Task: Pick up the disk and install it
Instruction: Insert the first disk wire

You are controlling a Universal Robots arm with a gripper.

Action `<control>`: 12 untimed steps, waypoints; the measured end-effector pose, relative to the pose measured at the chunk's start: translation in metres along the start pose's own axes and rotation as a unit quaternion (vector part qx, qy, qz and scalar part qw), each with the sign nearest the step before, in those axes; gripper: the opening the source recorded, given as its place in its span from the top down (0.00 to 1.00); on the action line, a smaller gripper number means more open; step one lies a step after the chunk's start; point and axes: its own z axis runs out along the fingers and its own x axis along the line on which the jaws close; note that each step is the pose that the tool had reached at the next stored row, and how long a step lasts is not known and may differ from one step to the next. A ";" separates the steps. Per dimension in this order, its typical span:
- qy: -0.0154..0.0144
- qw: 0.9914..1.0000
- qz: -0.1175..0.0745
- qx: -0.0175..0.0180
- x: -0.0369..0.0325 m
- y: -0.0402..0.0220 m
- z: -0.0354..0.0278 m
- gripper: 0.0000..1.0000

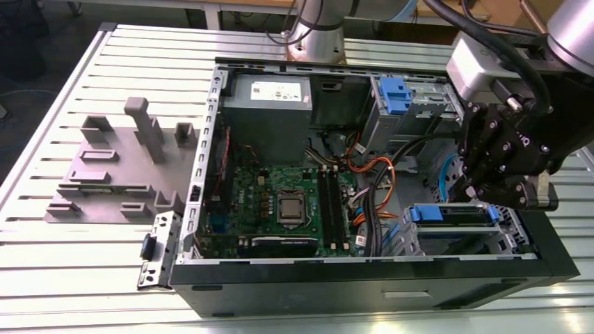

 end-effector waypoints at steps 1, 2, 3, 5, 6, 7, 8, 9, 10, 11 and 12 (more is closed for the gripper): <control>0.000 1.000 0.000 0.000 -0.0001 -0.0023 0.0002 0.89; 0.000 1.000 0.000 0.000 -0.0001 -0.0043 0.0007 0.89; 0.000 1.000 0.000 -0.001 -0.0002 -0.0063 0.0012 0.89; 0.000 1.000 0.000 -0.001 -0.0004 -0.0100 0.0021 0.89; 0.000 1.000 0.000 -0.001 -0.0008 -0.0119 0.0023 0.89; 0.000 1.000 0.000 -0.001 -0.0013 -0.0140 0.0024 0.89; 0.000 1.000 0.000 -0.001 -0.0016 -0.0159 0.0026 0.89; 0.000 1.000 -0.001 -0.001 -0.0019 -0.0175 0.0028 0.89; 0.000 1.000 -0.001 -0.001 -0.0023 -0.0186 0.0030 0.89; 0.000 1.000 -0.002 -0.001 -0.0028 -0.0195 0.0031 0.89; 0.000 1.000 -0.002 -0.001 -0.0034 -0.0203 0.0031 0.89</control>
